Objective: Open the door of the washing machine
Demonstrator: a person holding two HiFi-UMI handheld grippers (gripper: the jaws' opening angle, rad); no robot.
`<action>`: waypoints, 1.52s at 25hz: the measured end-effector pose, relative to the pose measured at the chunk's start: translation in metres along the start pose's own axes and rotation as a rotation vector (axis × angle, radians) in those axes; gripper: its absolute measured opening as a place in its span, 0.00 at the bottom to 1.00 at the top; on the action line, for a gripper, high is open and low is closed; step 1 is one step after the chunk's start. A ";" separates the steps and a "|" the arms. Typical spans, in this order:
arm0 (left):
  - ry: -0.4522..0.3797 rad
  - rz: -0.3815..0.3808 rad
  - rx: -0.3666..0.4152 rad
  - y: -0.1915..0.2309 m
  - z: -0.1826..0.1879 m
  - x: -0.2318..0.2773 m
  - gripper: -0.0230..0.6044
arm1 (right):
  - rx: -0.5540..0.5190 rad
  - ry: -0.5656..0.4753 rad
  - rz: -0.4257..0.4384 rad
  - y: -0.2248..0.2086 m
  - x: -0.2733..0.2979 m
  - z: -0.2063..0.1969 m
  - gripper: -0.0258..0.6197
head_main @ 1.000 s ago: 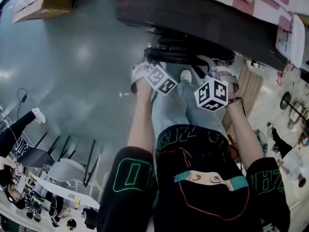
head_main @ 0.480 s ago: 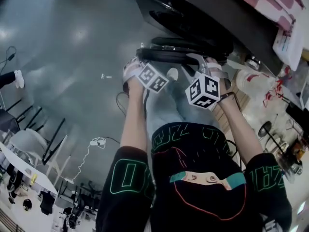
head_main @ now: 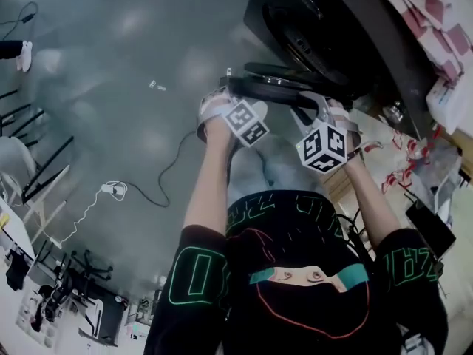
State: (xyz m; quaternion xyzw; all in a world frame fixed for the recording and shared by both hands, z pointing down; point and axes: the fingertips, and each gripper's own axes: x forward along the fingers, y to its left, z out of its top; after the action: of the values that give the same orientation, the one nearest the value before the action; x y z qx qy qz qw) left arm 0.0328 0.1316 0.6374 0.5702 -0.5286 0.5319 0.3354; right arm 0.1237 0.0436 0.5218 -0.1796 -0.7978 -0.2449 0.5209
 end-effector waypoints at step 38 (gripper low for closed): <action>0.102 0.175 -0.621 -0.284 -0.036 -0.048 0.26 | -0.576 -0.124 0.198 0.157 -0.062 -0.097 0.30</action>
State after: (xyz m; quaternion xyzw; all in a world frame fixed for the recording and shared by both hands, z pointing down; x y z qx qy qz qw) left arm 0.3026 0.2391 0.6503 0.3658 -0.6952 0.4000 0.4721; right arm 0.3045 0.1136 0.5297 -0.4112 -0.7045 -0.3974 0.4203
